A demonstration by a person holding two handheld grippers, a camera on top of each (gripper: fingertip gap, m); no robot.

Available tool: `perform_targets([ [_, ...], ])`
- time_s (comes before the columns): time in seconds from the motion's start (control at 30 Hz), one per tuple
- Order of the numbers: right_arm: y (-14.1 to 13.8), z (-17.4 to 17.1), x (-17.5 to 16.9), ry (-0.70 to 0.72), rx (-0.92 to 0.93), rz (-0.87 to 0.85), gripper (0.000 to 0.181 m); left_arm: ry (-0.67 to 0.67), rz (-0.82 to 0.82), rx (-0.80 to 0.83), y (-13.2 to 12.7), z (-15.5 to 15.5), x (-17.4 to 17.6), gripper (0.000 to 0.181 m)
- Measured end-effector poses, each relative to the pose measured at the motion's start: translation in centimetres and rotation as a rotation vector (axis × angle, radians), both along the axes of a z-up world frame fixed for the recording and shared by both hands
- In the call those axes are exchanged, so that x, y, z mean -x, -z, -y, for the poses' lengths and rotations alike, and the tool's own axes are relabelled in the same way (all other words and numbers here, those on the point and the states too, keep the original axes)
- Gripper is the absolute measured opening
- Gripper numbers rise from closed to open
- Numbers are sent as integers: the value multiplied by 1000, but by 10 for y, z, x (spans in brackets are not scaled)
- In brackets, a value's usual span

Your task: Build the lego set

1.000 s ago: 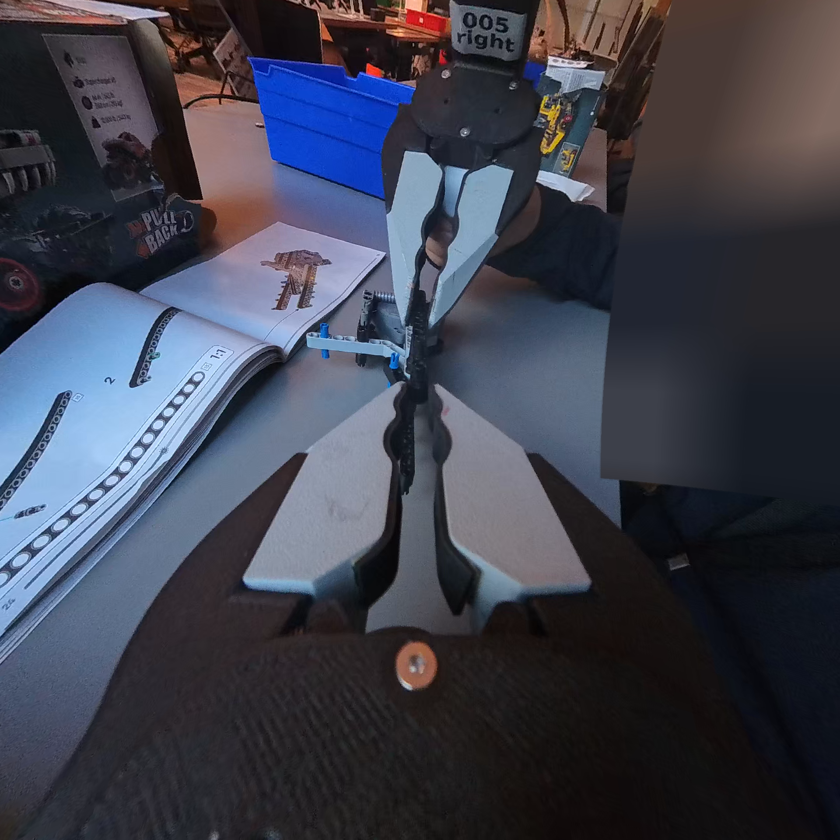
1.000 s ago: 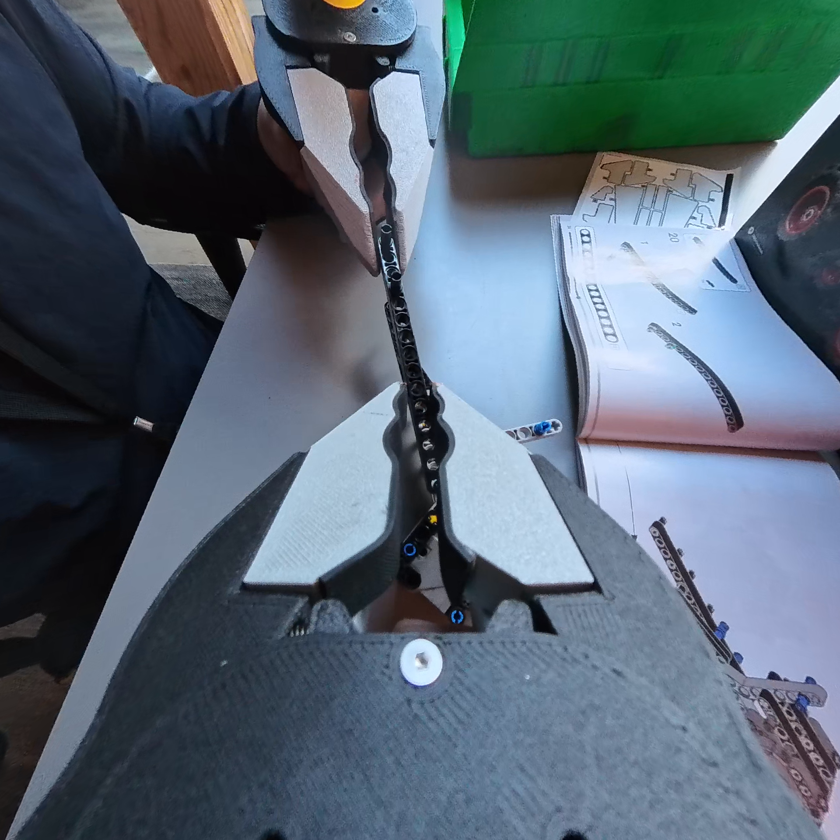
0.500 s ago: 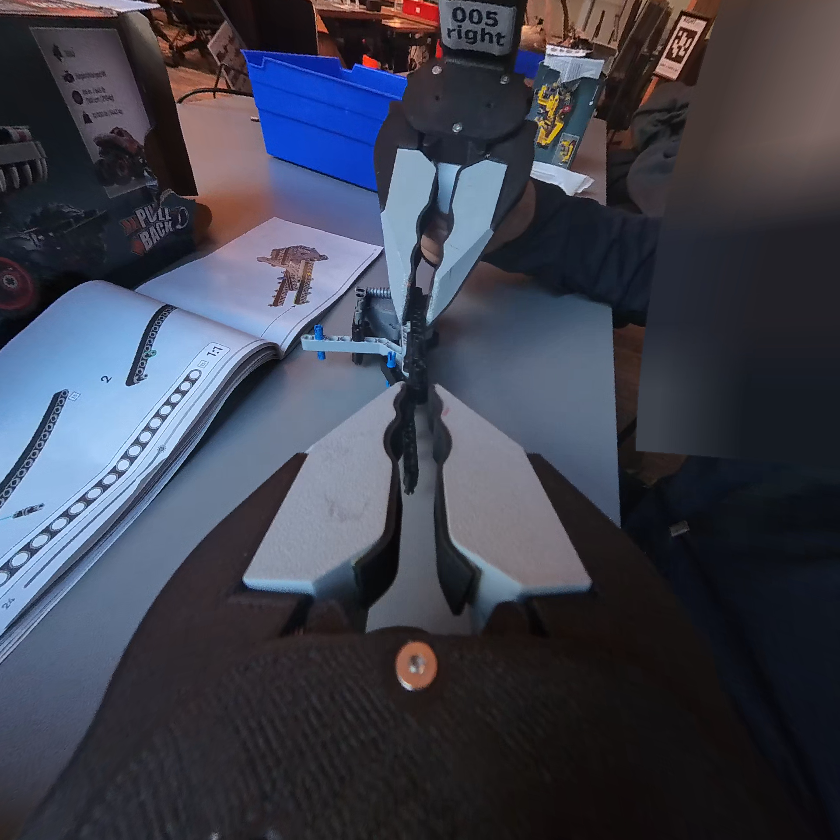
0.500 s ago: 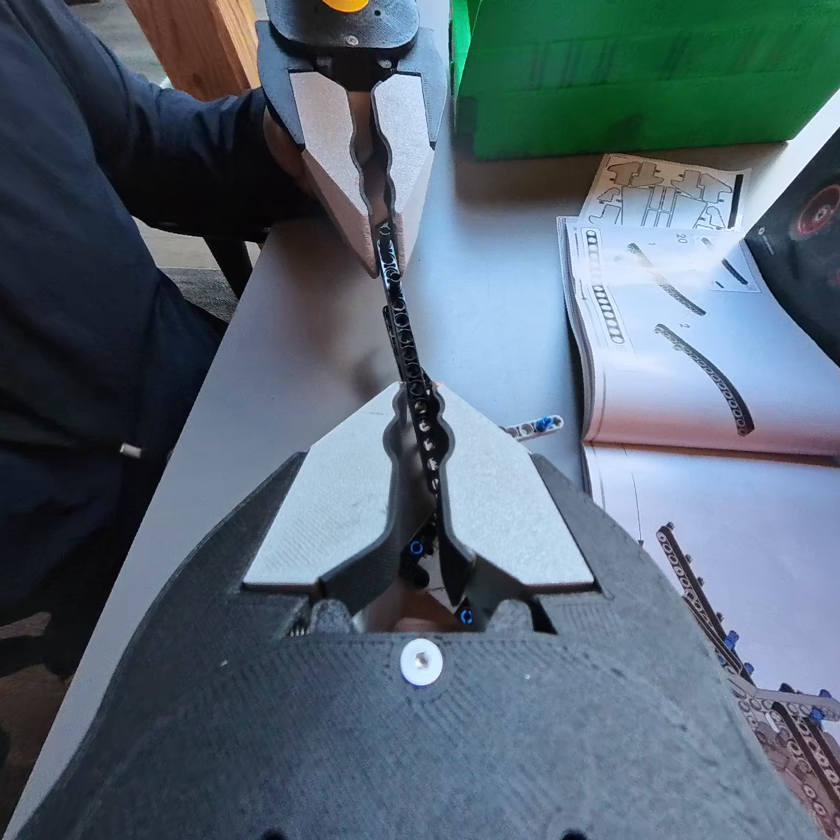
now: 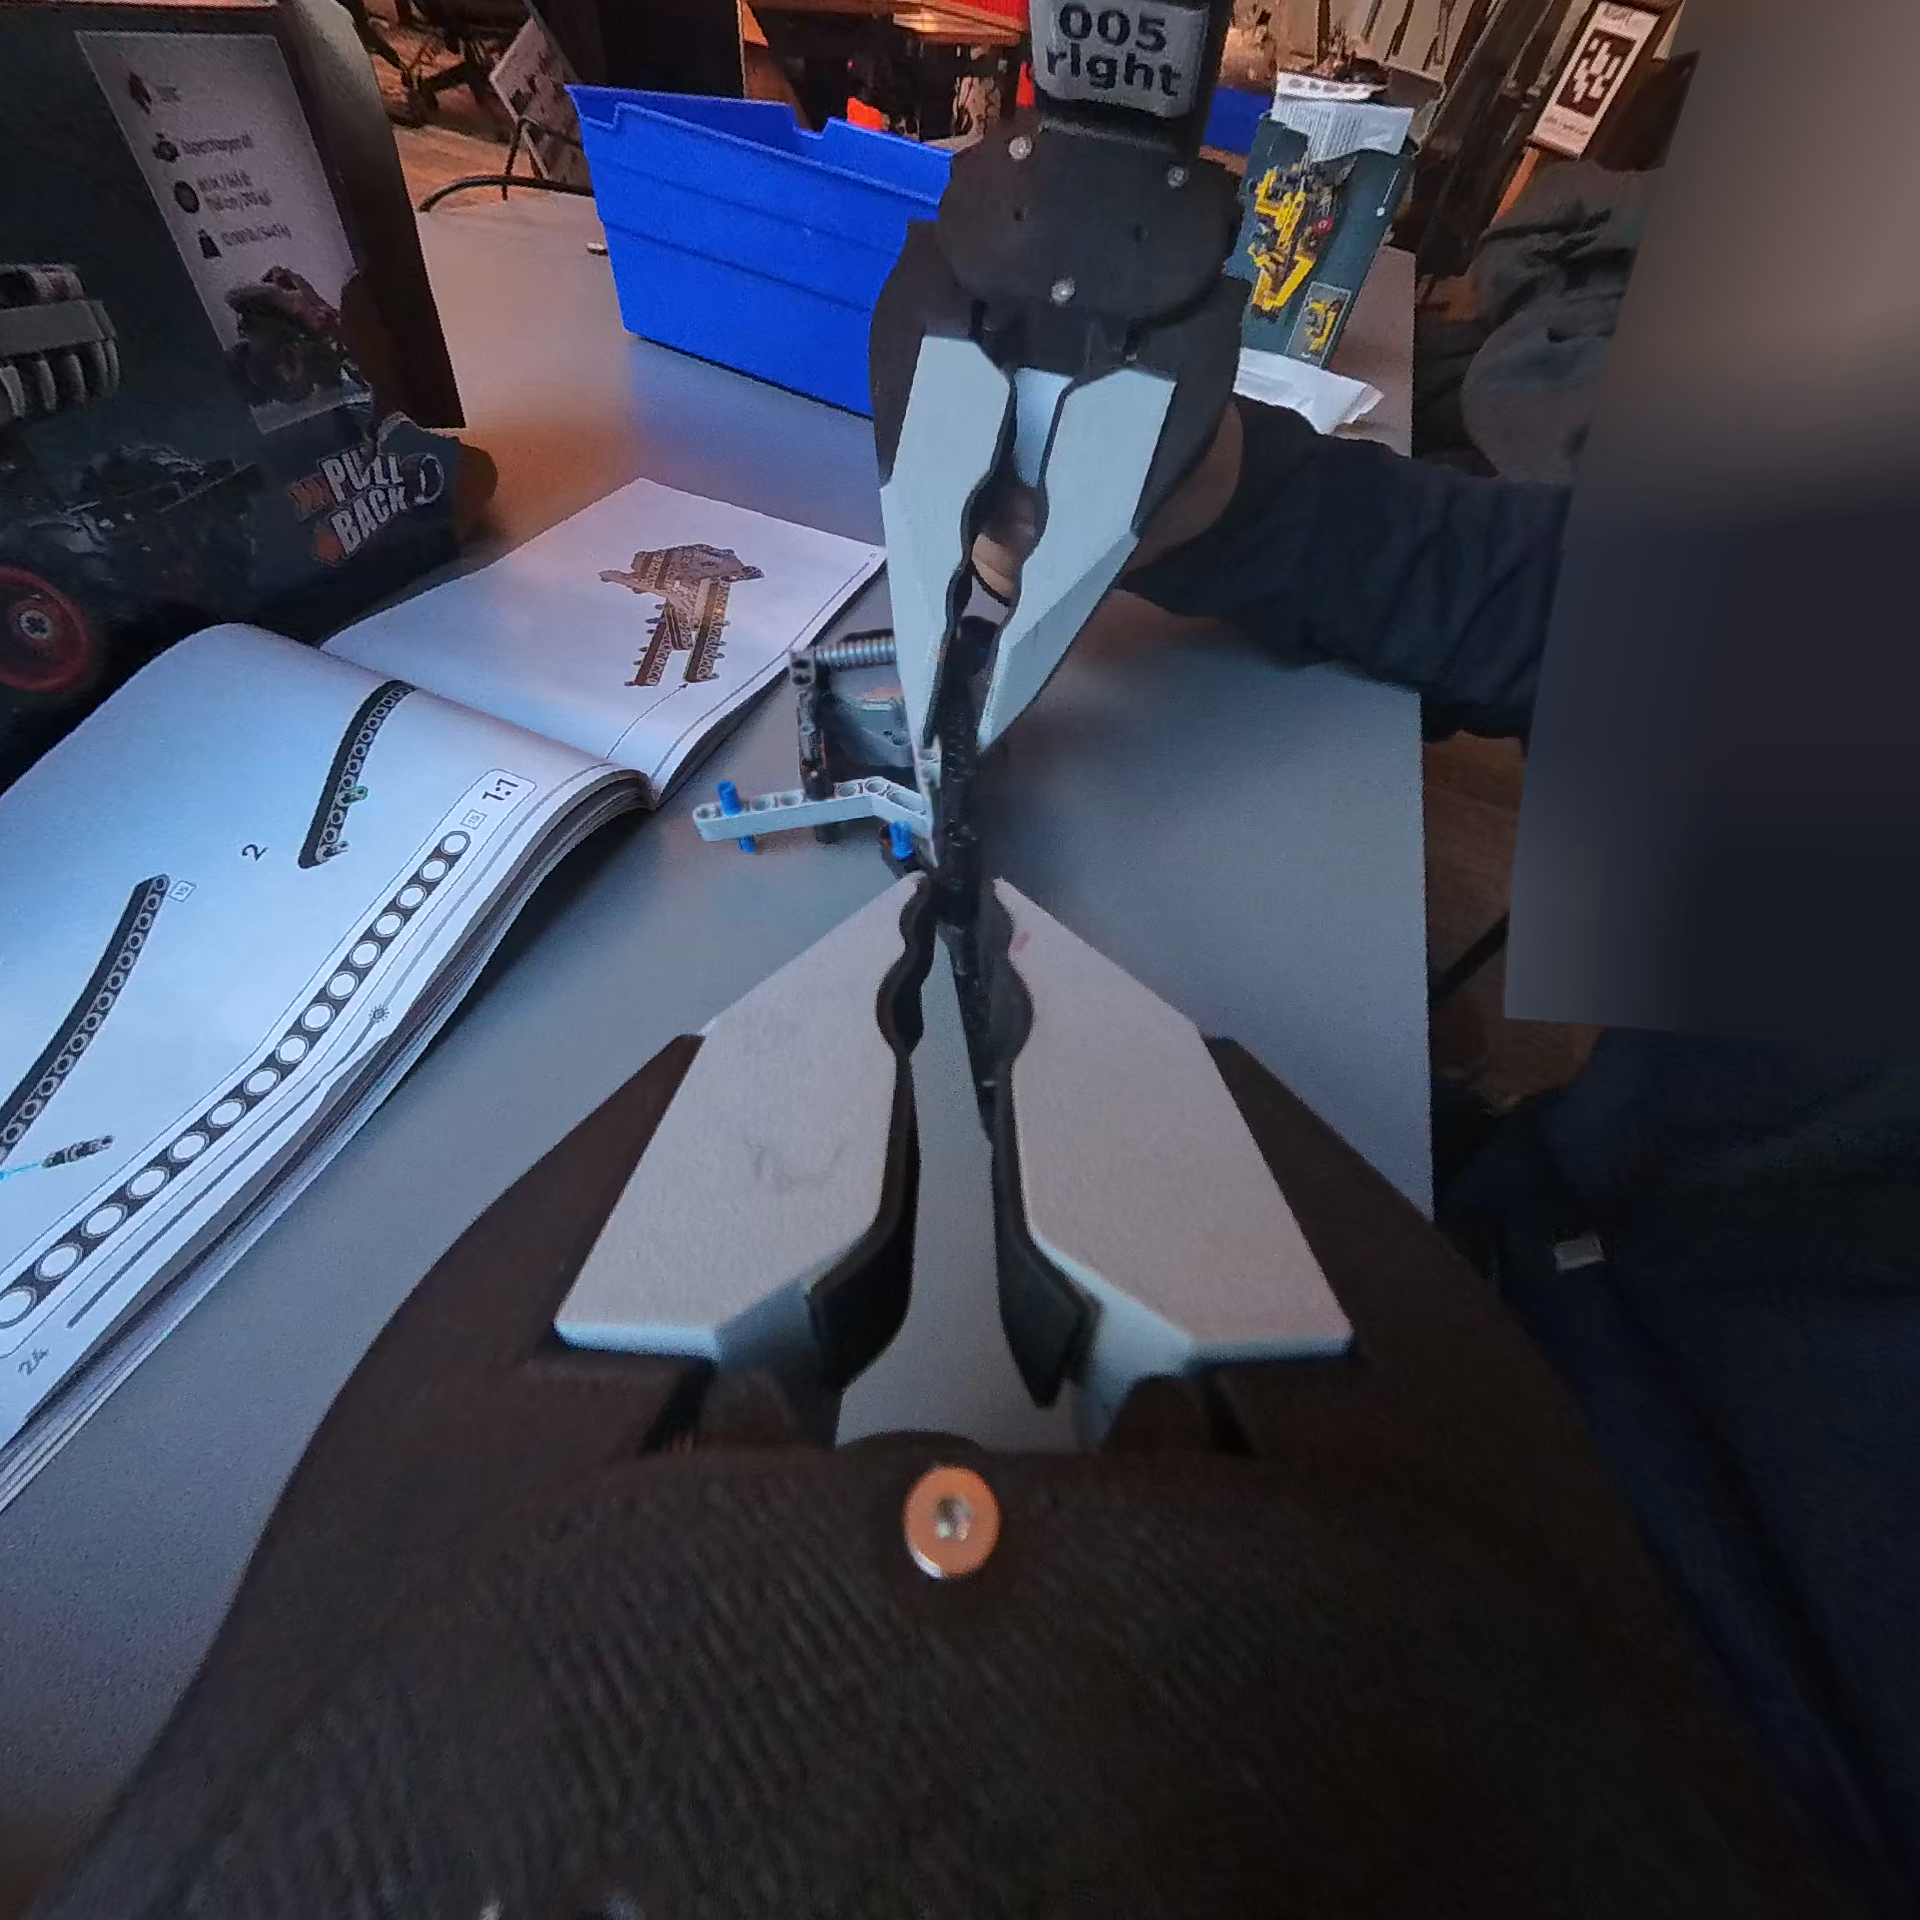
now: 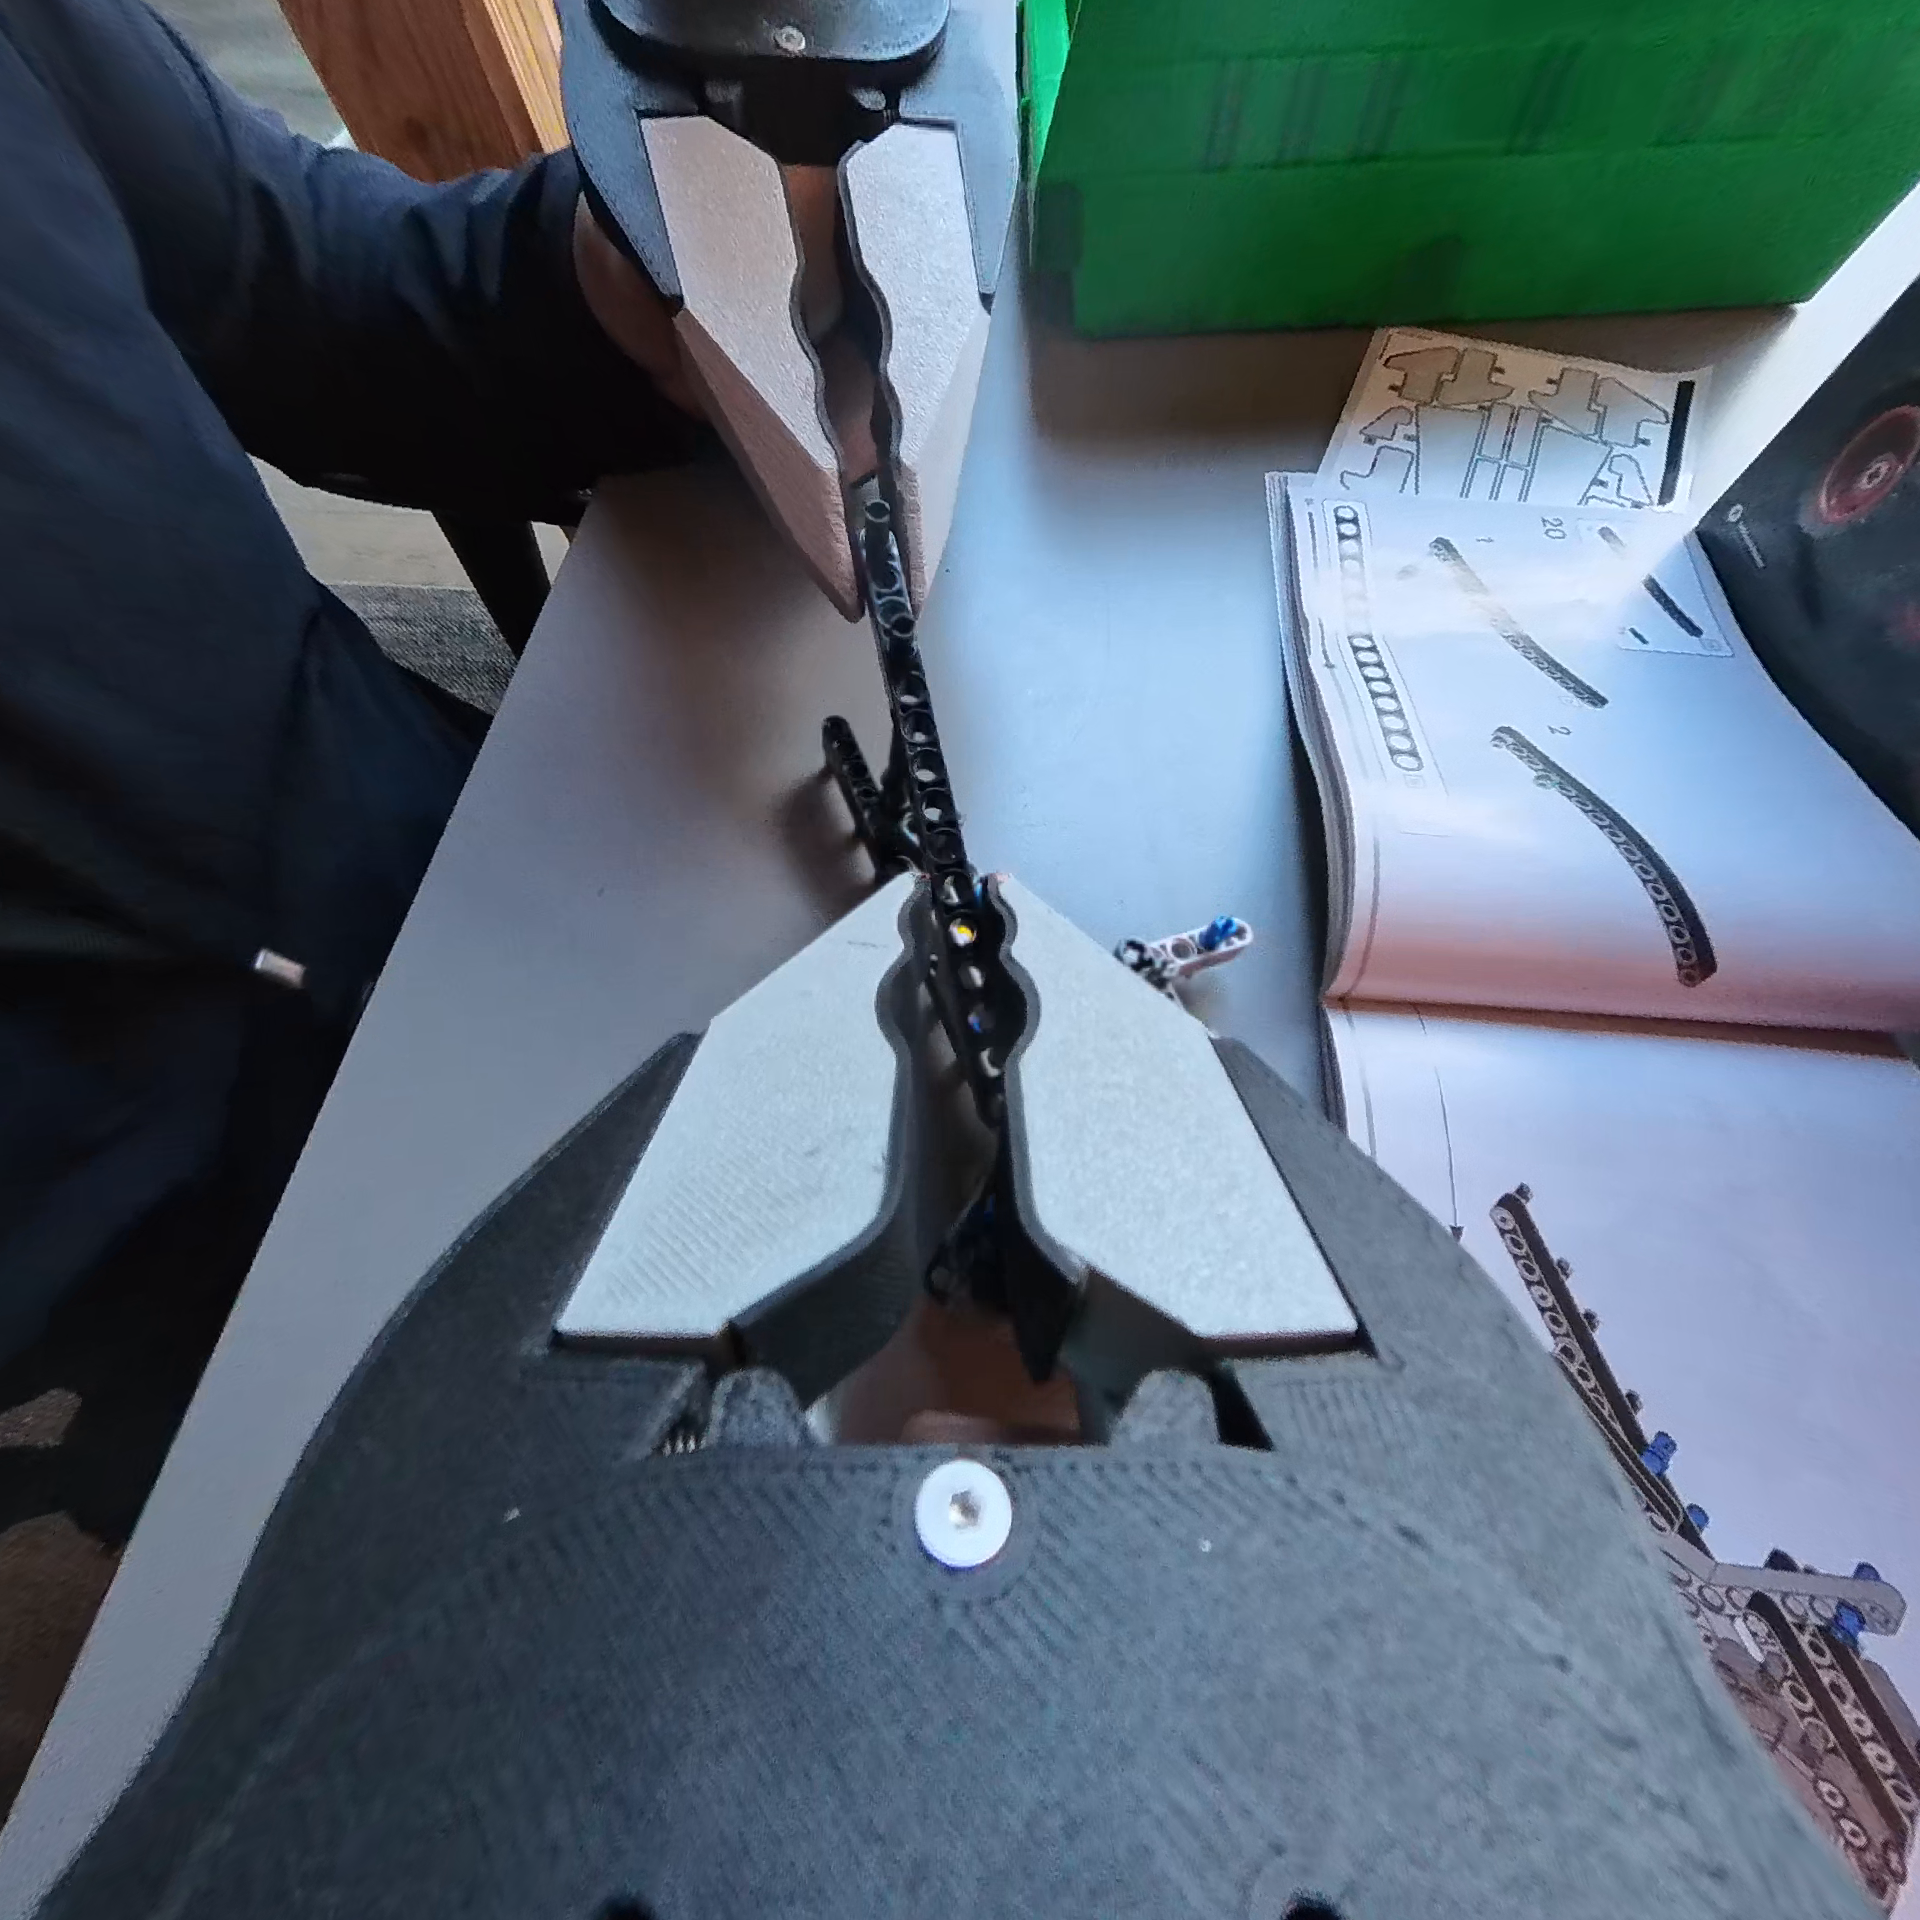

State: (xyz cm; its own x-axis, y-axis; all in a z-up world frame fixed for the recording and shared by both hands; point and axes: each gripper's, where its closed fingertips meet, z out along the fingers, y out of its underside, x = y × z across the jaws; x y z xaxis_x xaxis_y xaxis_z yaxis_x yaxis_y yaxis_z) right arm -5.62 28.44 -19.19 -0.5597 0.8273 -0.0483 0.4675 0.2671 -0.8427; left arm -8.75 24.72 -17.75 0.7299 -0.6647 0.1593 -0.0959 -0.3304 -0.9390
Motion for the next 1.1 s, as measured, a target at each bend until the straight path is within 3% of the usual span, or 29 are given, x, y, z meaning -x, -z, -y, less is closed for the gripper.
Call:
perform_targets([
  [0.77,-12,5,-3,-28,19,-36,5,20,38,-38,-8,3,-3,5],
  [0.93,-13,9,-6,-51,-6,-43,5,36,54,-68,-13,4,-8,15],
  [1.1,-11,12,-6,-62,-32,-42,5,36,-1,-122,-14,6,-11,6],
])
